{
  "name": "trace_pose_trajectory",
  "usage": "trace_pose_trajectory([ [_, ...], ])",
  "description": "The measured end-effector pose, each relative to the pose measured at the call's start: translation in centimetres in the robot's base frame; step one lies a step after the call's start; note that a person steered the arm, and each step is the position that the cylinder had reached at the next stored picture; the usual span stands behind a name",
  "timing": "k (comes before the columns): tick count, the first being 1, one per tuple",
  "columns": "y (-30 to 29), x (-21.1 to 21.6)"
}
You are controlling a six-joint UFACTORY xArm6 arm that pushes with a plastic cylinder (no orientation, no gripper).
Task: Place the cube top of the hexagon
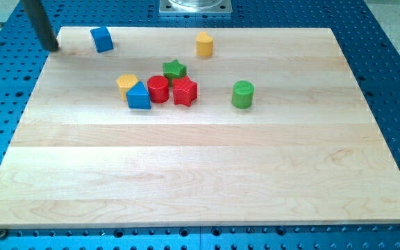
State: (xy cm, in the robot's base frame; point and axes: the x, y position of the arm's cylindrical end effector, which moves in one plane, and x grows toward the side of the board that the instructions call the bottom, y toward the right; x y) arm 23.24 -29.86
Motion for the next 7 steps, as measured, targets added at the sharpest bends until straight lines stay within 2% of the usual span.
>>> trace_pose_trajectory([
  [1,0.8,-0.4],
  [2,7.2,-0.6],
  [3,5.3,-3.4],
  [4,10.2,-0.4],
  [5,10.1,4.5],
  [6,12.8,4.9],
  [7,13.5,2.0],
])
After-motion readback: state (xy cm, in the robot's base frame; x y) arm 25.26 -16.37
